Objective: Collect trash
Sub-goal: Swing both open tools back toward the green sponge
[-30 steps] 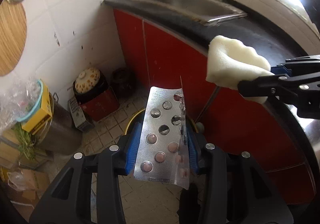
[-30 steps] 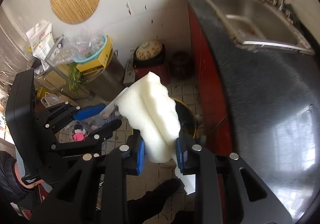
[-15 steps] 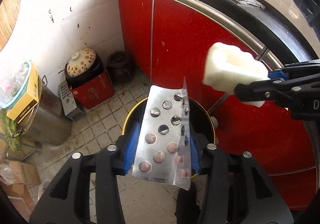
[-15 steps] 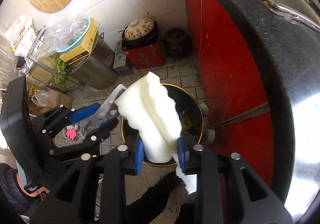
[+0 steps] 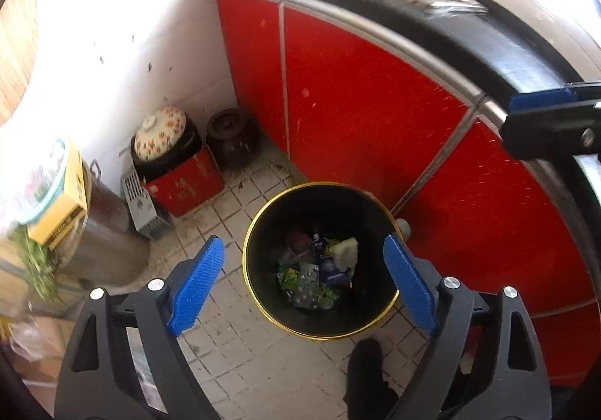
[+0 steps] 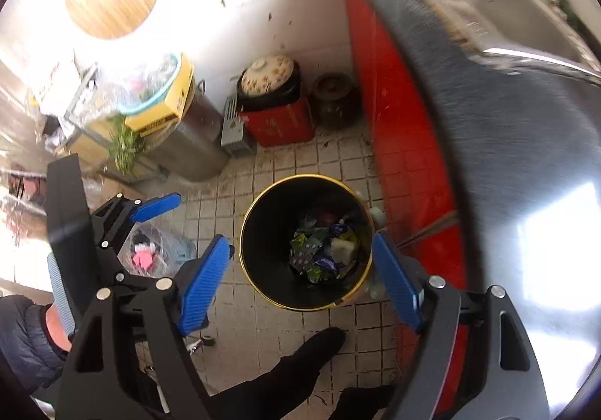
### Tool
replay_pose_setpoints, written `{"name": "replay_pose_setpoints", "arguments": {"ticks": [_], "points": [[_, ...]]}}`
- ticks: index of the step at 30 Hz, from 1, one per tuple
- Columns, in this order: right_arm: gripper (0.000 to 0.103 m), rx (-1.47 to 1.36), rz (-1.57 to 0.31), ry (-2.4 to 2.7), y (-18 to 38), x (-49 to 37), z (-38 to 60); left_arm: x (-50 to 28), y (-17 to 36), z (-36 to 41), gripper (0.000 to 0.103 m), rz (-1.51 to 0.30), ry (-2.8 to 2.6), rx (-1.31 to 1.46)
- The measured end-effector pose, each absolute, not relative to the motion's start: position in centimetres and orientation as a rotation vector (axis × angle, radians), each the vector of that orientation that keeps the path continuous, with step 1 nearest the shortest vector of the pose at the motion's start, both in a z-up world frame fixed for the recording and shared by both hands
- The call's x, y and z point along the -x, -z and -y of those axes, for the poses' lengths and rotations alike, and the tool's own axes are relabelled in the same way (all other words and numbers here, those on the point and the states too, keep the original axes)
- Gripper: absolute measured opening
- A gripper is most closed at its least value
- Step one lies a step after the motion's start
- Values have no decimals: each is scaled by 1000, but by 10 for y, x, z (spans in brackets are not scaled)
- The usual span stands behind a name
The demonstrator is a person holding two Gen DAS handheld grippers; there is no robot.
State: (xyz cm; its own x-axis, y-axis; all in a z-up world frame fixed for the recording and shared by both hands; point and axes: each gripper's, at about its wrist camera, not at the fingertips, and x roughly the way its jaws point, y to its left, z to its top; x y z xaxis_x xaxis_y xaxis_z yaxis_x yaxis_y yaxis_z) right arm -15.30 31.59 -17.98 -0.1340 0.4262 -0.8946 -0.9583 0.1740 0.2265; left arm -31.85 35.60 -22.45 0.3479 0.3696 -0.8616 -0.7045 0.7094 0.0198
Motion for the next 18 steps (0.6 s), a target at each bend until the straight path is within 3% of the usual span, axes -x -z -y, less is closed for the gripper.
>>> {"name": "replay_pose_setpoints", "arguments": {"ticks": [10, 18], "points": [[82, 312, -957, -891, 46, 53, -146, 213, 112, -280, 91, -881, -350, 183], [84, 91, -880, -462, -3, 5, 55, 85, 60, -150, 91, -821, 57, -36]]}}
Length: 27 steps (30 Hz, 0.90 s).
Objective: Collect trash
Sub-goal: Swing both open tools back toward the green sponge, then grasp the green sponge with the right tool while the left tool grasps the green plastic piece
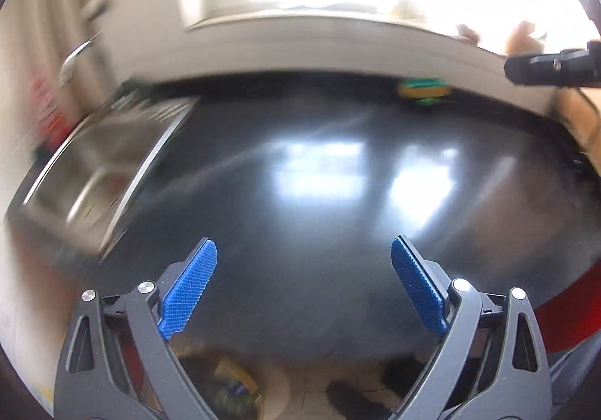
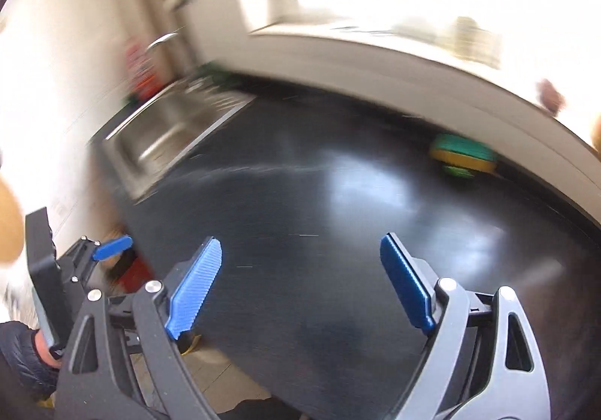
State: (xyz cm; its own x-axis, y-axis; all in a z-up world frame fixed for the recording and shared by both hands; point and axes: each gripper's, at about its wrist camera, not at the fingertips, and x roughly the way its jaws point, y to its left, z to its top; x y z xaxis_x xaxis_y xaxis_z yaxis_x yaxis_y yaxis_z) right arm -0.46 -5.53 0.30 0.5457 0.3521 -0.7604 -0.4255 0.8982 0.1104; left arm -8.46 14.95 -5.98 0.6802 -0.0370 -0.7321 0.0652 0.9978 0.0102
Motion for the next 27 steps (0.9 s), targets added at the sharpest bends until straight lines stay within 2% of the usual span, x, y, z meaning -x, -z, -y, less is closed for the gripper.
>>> {"name": "replay_pose_setpoints", "arguments": {"ticks": [9, 20, 27], "points": [[84, -40, -874, -301, 7, -26, 181, 17, 47, -32, 91, -812, 258, -116], [84, -94, -917, -342, 19, -119, 212, -64, 69, 11, 91, -833, 278, -163], [81, -181, -989, -363, 63, -210, 214, -135, 104, 42, 91, -839, 282, -222]]}}
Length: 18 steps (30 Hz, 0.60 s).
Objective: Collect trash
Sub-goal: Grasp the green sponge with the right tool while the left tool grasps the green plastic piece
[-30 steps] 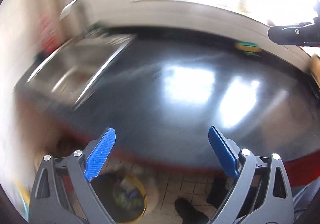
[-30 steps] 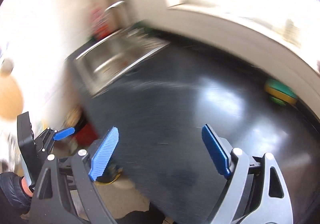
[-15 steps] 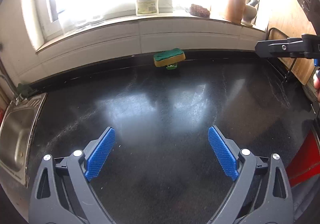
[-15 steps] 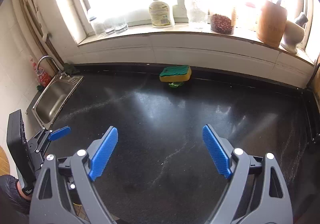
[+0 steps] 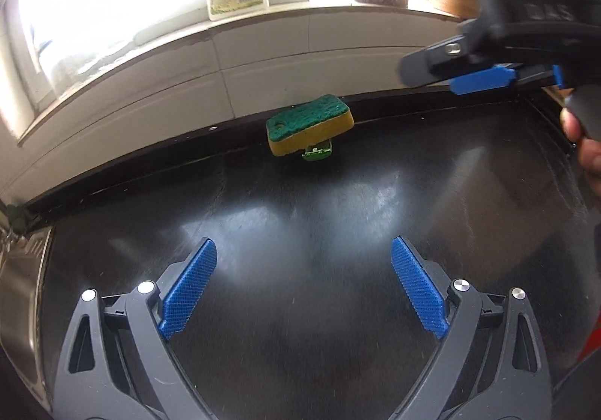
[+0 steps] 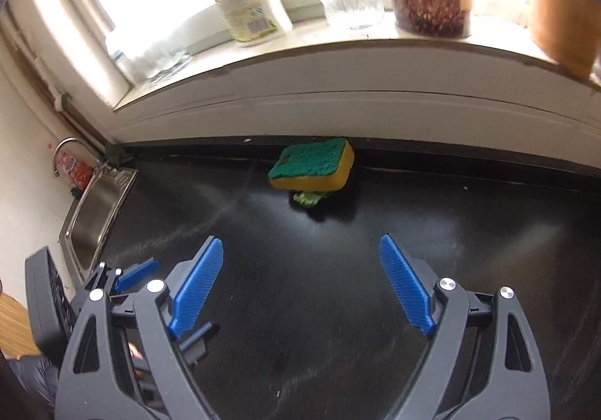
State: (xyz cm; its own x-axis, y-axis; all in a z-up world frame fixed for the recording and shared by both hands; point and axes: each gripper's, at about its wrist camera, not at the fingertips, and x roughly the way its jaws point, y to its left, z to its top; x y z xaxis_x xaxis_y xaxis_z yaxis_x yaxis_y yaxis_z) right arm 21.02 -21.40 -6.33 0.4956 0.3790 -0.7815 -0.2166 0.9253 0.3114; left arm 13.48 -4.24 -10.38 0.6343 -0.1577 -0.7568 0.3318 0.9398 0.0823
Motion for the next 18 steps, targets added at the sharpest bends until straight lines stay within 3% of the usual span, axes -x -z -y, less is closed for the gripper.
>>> {"name": "replay_pose_setpoints", "arguments": {"ticks": [9, 14, 18], "points": [[65, -388, -1099, -402, 136, -307, 216, -208, 147, 71, 91, -890, 313, -231], [63, -496, -1144, -446, 164, -328, 213, -232, 162, 71, 91, -916, 323, -219], [35, -547, -1143, -478, 165, -332, 214, -246, 167, 69, 91, -924, 321, -201]]}}
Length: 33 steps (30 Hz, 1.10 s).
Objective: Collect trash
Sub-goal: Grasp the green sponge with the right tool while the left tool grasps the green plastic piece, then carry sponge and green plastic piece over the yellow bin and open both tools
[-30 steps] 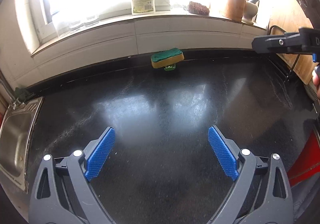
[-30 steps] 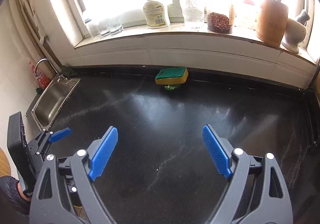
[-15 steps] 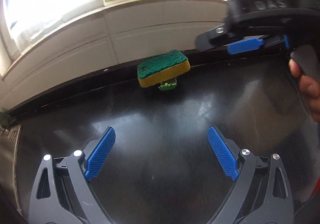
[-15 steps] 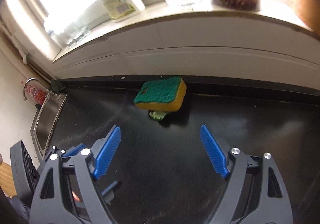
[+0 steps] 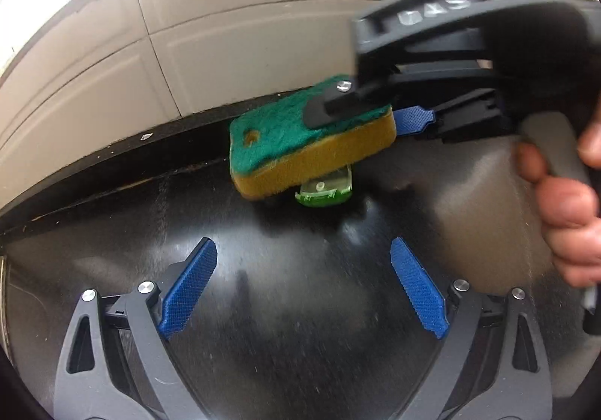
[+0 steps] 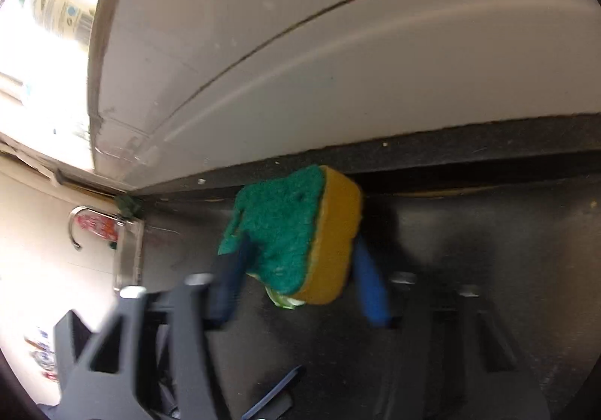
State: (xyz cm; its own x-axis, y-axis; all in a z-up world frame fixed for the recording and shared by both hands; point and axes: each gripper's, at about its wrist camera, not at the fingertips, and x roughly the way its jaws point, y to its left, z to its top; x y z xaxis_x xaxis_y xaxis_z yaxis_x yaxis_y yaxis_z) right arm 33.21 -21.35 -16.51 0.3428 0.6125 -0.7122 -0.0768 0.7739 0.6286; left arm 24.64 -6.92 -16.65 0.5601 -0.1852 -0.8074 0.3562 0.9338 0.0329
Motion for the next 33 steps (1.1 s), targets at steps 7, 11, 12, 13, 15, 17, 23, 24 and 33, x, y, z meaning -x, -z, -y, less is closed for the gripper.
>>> {"name": "replay_pose_setpoints", "arguments": {"ticks": [7, 11, 12, 13, 15, 17, 23, 24, 33], "points": [[26, -494, -1059, -505, 131, -322, 221, -272, 175, 80, 91, -934, 342, -151], [26, -489, -1024, -461, 117, -315, 235, -282, 178, 94, 90, -930, 360, -110], [26, -490, -1020, -454, 114, -314, 239, -283, 179, 99, 89, -927, 373, -110], [26, -489, -1016, -444, 112, -311, 244, -284, 179, 103, 82, -925, 380, -109], [26, -489, -1009, -427, 108, -306, 251, -284, 179, 109, 65, -920, 394, -114], [26, -488, -1001, -405, 104, -300, 260, -283, 178, 112, 40, -921, 413, -120], [26, -489, -979, -366, 92, -278, 279, -267, 166, 97, 36, -932, 423, -127], [26, -487, -978, -369, 89, -274, 279, -262, 161, 89, 36, -928, 418, -130], [26, -431, -948, -410, 56, -204, 271, -173, 117, 50, 36, -885, 371, -169]]}}
